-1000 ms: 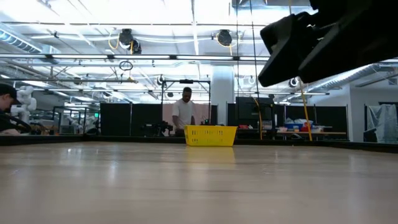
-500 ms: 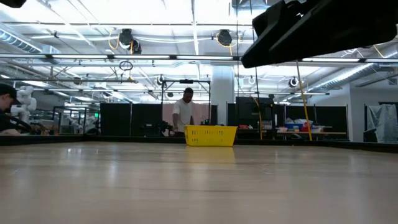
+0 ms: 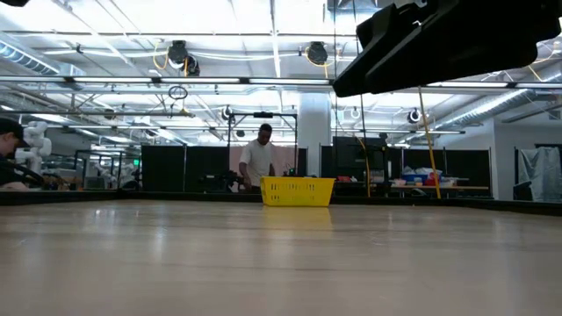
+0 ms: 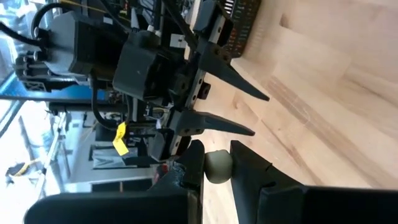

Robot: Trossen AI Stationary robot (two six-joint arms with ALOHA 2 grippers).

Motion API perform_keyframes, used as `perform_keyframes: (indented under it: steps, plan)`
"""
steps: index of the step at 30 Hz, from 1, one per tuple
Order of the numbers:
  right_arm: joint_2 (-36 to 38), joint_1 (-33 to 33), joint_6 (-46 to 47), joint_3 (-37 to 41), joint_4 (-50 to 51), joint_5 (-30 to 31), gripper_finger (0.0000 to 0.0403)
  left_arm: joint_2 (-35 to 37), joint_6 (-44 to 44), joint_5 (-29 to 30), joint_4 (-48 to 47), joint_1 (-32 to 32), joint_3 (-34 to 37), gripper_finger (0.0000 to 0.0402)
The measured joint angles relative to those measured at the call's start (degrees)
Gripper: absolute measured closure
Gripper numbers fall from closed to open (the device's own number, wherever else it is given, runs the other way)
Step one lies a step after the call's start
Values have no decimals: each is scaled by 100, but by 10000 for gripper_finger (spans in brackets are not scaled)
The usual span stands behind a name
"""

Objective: Sort Halloween decoration
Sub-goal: Put the white skull toy into the green bin

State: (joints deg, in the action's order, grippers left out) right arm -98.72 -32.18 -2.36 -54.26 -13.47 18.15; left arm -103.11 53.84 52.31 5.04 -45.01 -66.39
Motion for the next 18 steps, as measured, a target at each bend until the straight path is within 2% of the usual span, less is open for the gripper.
perform_keyframes:
  steps: [7, 18]
  plan:
    - [0, 0, 248, 0, -13, -15, 248, 0, -848, -16, 10, -2, 2, 358]
    - [2, -40, 343, 0, -384, -20, 248, 0, -3003, -120, 55, -13, 2, 357]
